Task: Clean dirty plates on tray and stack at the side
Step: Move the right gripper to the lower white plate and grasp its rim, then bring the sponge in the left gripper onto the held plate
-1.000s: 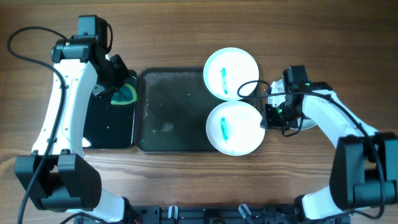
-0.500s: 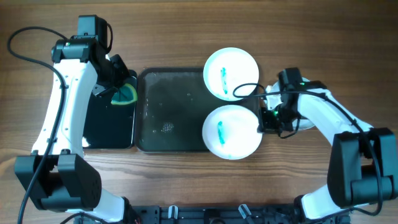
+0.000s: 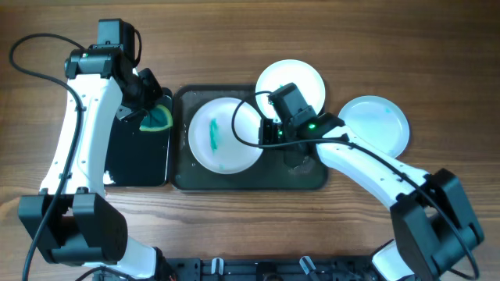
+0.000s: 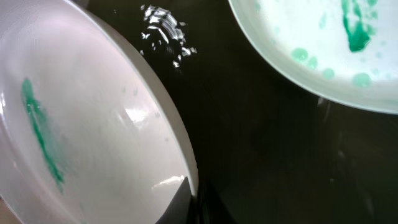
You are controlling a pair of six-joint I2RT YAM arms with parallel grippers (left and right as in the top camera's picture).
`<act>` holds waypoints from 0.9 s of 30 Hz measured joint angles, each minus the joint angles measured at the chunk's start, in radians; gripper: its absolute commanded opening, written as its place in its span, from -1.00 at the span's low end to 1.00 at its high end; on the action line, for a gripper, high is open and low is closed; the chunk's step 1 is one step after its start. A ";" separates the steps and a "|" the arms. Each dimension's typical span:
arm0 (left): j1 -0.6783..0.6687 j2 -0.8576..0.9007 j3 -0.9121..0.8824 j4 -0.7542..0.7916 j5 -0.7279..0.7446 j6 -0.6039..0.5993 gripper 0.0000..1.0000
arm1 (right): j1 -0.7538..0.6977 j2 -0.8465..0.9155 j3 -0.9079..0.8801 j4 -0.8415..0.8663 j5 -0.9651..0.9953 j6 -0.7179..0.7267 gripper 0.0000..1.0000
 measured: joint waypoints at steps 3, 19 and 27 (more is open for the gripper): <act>0.000 0.000 0.000 0.000 0.000 0.000 -0.92 | 0.002 0.060 0.001 0.045 0.021 0.046 -0.92; 0.000 0.000 0.000 0.000 0.001 0.033 -0.92 | -0.020 0.176 0.019 0.052 0.013 -0.004 -0.77; -0.035 0.000 -0.002 0.028 0.056 0.120 -0.92 | -0.041 0.225 0.038 0.103 -0.066 -0.030 -0.91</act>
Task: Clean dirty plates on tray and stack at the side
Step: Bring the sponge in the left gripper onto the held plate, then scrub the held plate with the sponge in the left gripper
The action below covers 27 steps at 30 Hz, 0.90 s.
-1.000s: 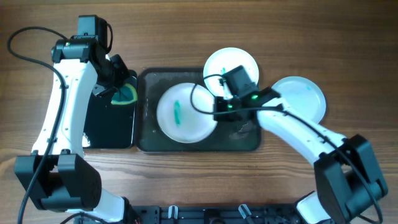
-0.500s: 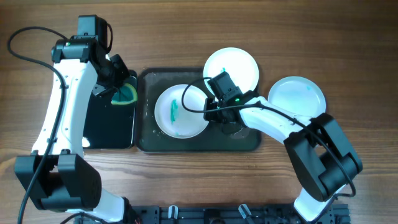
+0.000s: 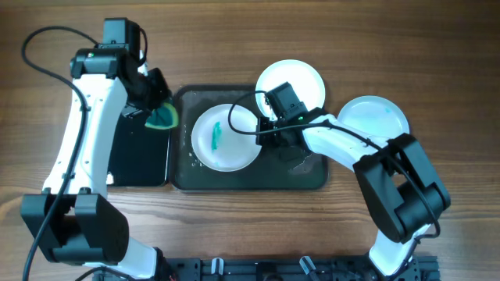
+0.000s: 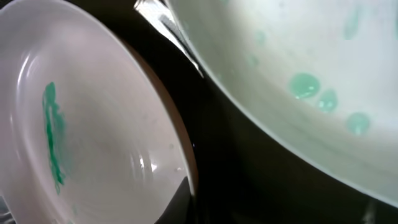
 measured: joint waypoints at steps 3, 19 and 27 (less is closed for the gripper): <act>-0.034 0.000 -0.024 0.028 0.023 0.015 -0.92 | 0.000 0.003 0.003 0.000 -0.008 0.000 -0.91; -0.235 0.150 -0.202 0.268 0.064 0.080 -0.92 | 0.000 0.005 0.003 0.000 -0.027 -0.015 -0.91; -0.237 0.306 -0.198 0.282 0.025 0.066 -0.92 | 0.000 0.006 0.003 0.000 -0.033 -0.022 -0.91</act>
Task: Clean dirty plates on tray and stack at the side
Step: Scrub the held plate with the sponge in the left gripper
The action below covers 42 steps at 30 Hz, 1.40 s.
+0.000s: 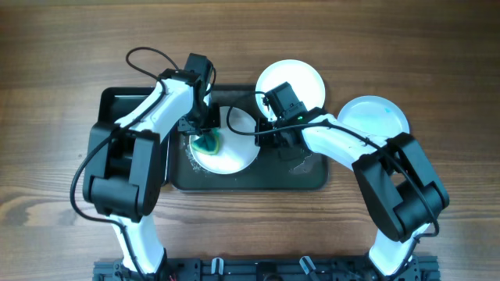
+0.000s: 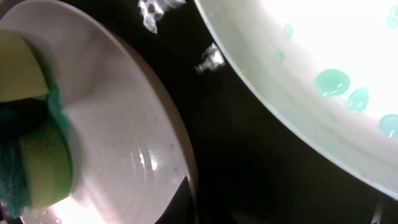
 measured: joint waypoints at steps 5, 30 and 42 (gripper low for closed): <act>-0.008 0.018 0.018 -0.014 0.013 0.000 -0.92 | 0.000 0.000 0.000 0.000 0.000 -0.001 -0.91; -0.113 0.043 0.048 -0.154 -0.025 -0.275 -0.92 | 0.021 0.011 0.002 0.004 -0.055 -0.019 -0.91; -0.113 0.042 0.035 -0.216 -0.296 -0.423 -0.92 | 0.021 0.013 0.005 0.002 -0.060 -0.019 -0.91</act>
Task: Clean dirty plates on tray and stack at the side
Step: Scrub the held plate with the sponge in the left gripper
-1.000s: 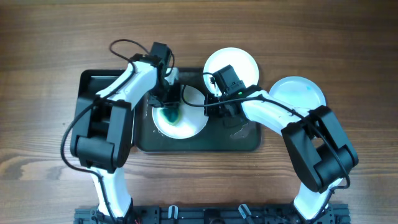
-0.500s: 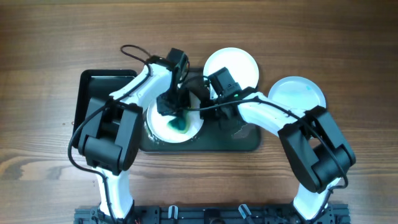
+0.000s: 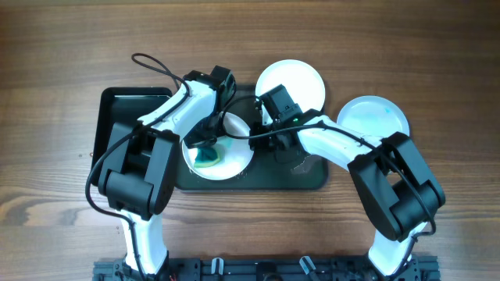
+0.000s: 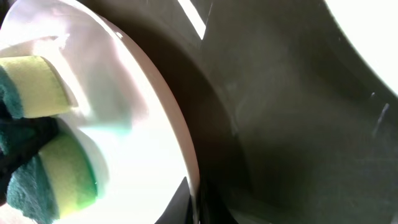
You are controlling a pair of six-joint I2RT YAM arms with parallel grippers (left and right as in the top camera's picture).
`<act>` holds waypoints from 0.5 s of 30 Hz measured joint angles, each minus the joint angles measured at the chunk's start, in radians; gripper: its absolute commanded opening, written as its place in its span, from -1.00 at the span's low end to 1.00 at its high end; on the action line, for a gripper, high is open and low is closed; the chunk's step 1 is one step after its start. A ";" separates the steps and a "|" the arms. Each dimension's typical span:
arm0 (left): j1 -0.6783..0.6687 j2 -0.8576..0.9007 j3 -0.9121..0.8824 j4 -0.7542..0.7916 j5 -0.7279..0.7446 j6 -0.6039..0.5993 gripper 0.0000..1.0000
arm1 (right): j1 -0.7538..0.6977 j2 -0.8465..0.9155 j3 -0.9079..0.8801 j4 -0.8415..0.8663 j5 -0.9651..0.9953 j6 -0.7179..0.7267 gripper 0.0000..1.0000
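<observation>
A white plate (image 3: 234, 154) stands tilted over the dark tray (image 3: 305, 178). My right gripper (image 3: 262, 133) is shut on its right rim. In the right wrist view the rim runs down between the two dark fingers of the right gripper (image 4: 194, 202). My left gripper (image 3: 205, 144) is shut on a yellow-green sponge (image 3: 207, 158) and presses it on the lower left of the plate's face. The sponge (image 4: 62, 171) shows its teal scouring side against the plate (image 4: 143, 143), with a faint green smear beside it.
A second white plate (image 3: 301, 78) leans on the tray's far edge. A third plate (image 3: 383, 117) with faint green traces lies on the wooden table at the right. A black basin (image 3: 129, 117) sits left of the tray. The tray floor (image 4: 280, 124) looks wet.
The sponge in my left gripper has moved from the plate's upper left to its lower left. The green streak is now only a faint smear. My right gripper still holds the rim.
First my left gripper held the sponge over the black basin while my right gripper held the streaked plate by its rim in the tray. Then the plate stood tilted. Then the sponge was on the streak, and now it sits lower on a nearly white face.
</observation>
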 measured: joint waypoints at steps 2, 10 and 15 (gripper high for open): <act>0.000 0.000 -0.004 0.001 -0.025 -0.006 -0.92 | 0.000 0.000 0.000 0.000 0.000 0.000 -0.91; 0.014 -0.015 -0.014 0.186 0.024 0.116 -0.92 | -0.016 0.000 0.004 -0.008 0.013 0.012 -0.91; 0.071 -0.020 -0.014 0.350 0.342 0.388 -0.92 | -0.055 -0.005 0.008 -0.022 0.049 0.027 -0.91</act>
